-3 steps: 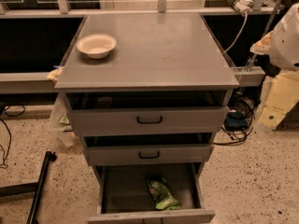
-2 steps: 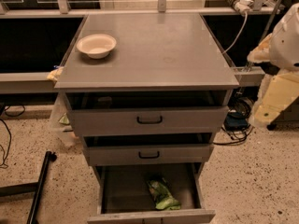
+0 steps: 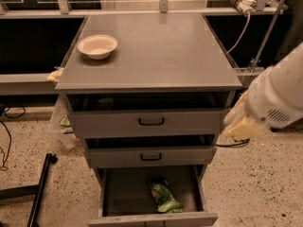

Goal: Pick green rice chip bag from bottom drawer and place on counter

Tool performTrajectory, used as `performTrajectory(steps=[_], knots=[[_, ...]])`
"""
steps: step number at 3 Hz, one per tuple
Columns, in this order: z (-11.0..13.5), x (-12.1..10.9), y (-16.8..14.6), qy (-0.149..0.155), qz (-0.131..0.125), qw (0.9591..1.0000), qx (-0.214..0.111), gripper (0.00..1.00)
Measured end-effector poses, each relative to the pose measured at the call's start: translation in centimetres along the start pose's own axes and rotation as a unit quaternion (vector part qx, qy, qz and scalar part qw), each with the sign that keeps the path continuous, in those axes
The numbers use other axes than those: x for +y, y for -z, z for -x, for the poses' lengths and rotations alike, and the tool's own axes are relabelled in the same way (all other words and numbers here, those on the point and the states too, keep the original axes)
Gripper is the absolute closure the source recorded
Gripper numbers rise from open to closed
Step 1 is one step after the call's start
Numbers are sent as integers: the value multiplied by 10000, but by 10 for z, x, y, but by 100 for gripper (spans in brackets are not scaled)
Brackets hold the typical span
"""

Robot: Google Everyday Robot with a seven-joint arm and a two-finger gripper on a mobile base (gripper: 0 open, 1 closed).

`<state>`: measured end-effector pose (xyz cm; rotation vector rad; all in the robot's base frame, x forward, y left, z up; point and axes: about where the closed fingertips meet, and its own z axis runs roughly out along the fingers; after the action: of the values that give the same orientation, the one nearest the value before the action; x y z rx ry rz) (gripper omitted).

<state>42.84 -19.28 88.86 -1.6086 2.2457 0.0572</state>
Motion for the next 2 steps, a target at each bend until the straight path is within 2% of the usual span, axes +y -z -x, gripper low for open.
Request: performTrajectory(steps=[1, 2], knots=[[-1, 33, -99, -336, 561, 9973, -323, 88], [-9, 70, -209, -578, 1058, 9921, -361, 100]])
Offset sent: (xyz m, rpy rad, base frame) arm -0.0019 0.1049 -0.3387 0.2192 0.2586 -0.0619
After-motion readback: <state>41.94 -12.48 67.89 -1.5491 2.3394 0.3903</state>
